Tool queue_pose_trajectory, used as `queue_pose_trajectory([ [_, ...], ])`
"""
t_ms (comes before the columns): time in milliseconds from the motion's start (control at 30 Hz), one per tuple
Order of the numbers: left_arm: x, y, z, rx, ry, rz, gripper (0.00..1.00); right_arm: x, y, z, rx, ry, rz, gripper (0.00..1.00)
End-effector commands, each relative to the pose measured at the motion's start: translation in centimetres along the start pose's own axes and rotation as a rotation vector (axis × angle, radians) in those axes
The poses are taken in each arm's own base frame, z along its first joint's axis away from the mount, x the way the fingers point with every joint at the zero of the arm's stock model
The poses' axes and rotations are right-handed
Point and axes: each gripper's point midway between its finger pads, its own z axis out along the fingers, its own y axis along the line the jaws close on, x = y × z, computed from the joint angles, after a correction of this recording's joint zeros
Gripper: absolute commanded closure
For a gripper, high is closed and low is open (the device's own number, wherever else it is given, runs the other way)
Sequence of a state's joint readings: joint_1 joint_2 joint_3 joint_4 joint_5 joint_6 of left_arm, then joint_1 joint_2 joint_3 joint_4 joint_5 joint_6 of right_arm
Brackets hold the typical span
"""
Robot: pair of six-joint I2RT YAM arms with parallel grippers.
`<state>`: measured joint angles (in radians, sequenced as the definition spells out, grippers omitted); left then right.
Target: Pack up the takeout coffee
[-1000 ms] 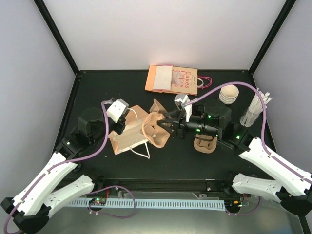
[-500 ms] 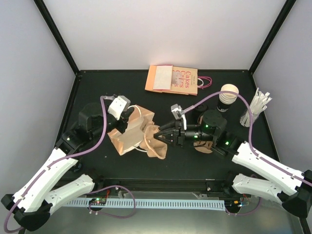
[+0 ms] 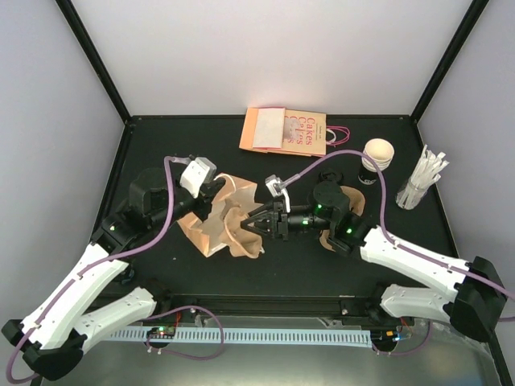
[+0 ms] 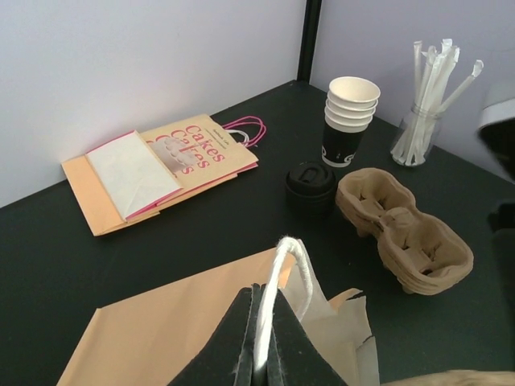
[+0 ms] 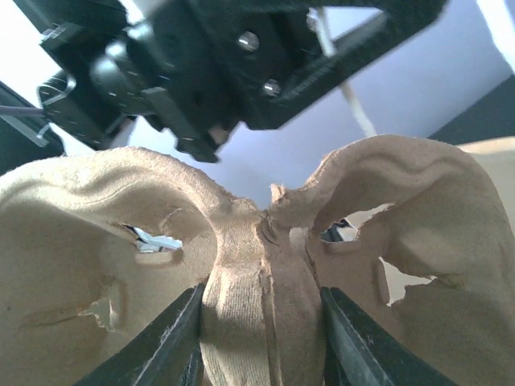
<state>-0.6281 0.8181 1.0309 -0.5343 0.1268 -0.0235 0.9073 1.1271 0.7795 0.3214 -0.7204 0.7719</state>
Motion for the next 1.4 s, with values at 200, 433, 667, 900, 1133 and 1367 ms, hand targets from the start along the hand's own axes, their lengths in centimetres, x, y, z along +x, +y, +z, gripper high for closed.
queue_pose_trajectory([
  [200, -2.7, -0.5, -2.1, 0.016, -0.090, -0.008, 0.98, 1.1, -5.2, 0.9, 0.155, 0.000, -0.020, 0.60],
  [433, -2.9, -0.7, -2.6, 0.020, -0.099, -0.010, 0.98, 1.2, -7.7, 0.6, 0.276, -0.013, -0.045, 0.60],
  [667, -2.7, -1.0, -2.6, 0.040, -0.098, -0.009, 0.99, 0.4, -7.7, 0.6, 0.298, -0.024, -0.099, 0.60],
  [900, -3.4, -1.2, -3.4, 0.049, -0.125, 0.000, 0.98, 0.4, -8.4, 0.8, 0.334, 0.017, -0.186, 0.61],
  [1133, -3.5, -1.4, -3.9, 0.055, -0.133, 0.007, 0.98, 1.4, -10.5, -0.2, 0.449, 0.079, -0.240, 0.61],
  [1367, -3.6, -1.5, -4.1, 0.060, -0.138, 0.017, 0.98, 1.4, -11.6, -2.1, 0.566, 0.067, -0.269, 0.62],
])
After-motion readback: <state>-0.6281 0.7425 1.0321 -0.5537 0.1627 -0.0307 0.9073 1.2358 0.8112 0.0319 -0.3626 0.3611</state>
